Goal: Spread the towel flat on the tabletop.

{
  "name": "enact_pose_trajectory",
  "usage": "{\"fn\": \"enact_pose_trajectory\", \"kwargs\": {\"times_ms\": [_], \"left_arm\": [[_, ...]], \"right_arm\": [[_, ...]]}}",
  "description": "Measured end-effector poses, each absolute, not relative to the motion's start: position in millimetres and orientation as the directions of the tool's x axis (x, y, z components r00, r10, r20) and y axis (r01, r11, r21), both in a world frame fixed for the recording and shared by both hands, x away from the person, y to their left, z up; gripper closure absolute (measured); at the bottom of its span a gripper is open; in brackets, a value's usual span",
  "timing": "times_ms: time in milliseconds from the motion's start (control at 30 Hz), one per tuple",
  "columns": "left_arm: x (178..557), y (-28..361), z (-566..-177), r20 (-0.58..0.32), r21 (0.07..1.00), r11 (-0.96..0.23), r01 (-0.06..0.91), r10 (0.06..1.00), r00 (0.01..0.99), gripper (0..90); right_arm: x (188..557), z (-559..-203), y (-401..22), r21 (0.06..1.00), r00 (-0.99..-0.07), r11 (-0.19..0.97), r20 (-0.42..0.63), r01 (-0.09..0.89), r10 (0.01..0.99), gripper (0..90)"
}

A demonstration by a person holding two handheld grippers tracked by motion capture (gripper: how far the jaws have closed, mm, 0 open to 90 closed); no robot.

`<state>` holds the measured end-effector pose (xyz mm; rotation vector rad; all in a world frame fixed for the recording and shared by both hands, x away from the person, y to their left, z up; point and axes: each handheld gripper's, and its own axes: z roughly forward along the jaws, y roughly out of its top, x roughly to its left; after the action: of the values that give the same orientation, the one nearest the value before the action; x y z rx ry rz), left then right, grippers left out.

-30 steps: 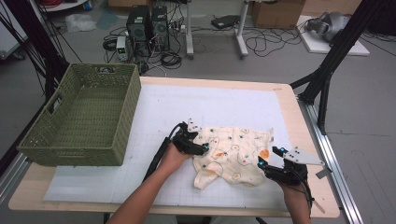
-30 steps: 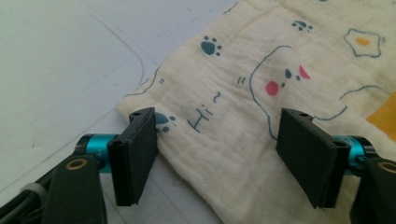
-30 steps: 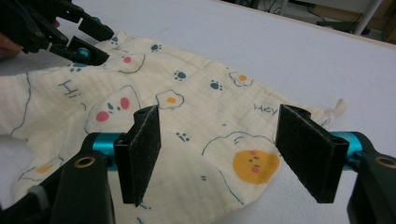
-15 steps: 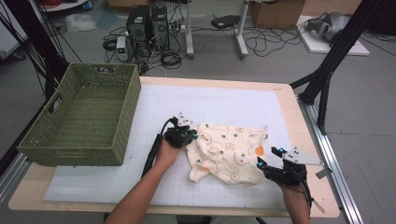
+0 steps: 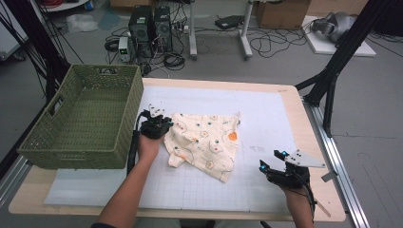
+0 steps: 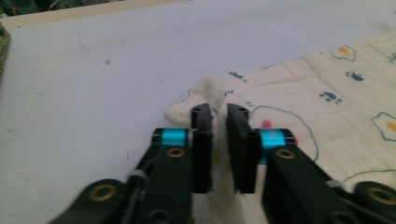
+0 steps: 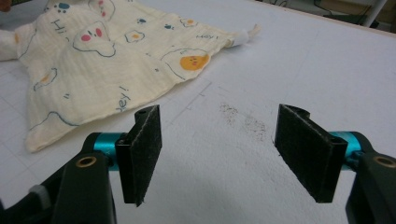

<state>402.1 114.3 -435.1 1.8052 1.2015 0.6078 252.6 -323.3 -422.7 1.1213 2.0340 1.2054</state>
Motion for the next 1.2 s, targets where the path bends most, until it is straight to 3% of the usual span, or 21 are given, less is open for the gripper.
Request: {"fn": "enact_pose_trajectory", "kwargs": {"times_ms": [100,233,333,667,867,967,1033,1100,1133,1200], "left_arm": [[398.9,120.5,-430.7,-0.127,0.857,-0.119,0.502,0.894,0.429,47.9],[389.8,127.1,-421.1,-0.136,0.872,-0.117,0.475,0.874,0.466,38.7],[380.7,131.9,-417.1,-0.146,0.893,-0.094,0.440,0.864,0.482,37.3],[360.9,140.8,-429.2,-0.160,0.881,-0.121,0.457,0.833,0.529,36.2],[355.5,139.2,-430.0,-0.146,0.874,-0.157,0.460,0.817,0.558,36.1],[353.6,137.1,-428.4,-0.138,0.879,-0.164,0.447,0.811,0.568,36.5],[353.1,136.7,-428.3,-0.135,0.878,-0.170,0.447,0.809,0.573,36.5],[352.6,135.8,-428.6,-0.138,0.876,-0.171,0.451,0.807,0.574,36.5],[352.4,135.9,-428.4,-0.134,0.875,-0.176,0.451,0.807,0.575,36.5],[351.5,136.2,-427.4,-0.133,0.875,-0.178,0.451,0.806,0.577,36.5]], "right_arm": [[254.5,-423.6,-321.7,0.881,-0.524,0.261,-0.018,0.394,0.852,31.6],[256.4,-424.2,-316.3,0.876,-0.537,0.272,-0.018,0.399,0.843,31.7],[259.4,-423.0,-312.3,0.877,-0.546,0.272,-0.013,0.396,0.838,32.0],[291.1,-430.4,-283.0,0.851,-0.584,0.247,0.084,0.464,0.807,38.0],[311.7,-447.2,-245.3,0.802,-0.624,0.320,0.083,0.505,0.777,40.9],[317.4,-450.9,-231.1,0.760,-0.640,0.396,0.034,0.516,0.768,48.5],[318.5,-450.6,-229.6,0.764,-0.652,0.400,0.035,0.507,0.758,59.1],[319.5,-450.4,-231.4,0.765,-0.663,0.395,0.055,0.509,0.747,78.8],[319.6,-450.4,-232.0,0.764,-0.674,0.402,0.059,0.506,0.736,84.0],[318.9,-448.8,-230.8,0.762,-0.668,0.434,-0.002,0.481,0.744,86.2]]}}
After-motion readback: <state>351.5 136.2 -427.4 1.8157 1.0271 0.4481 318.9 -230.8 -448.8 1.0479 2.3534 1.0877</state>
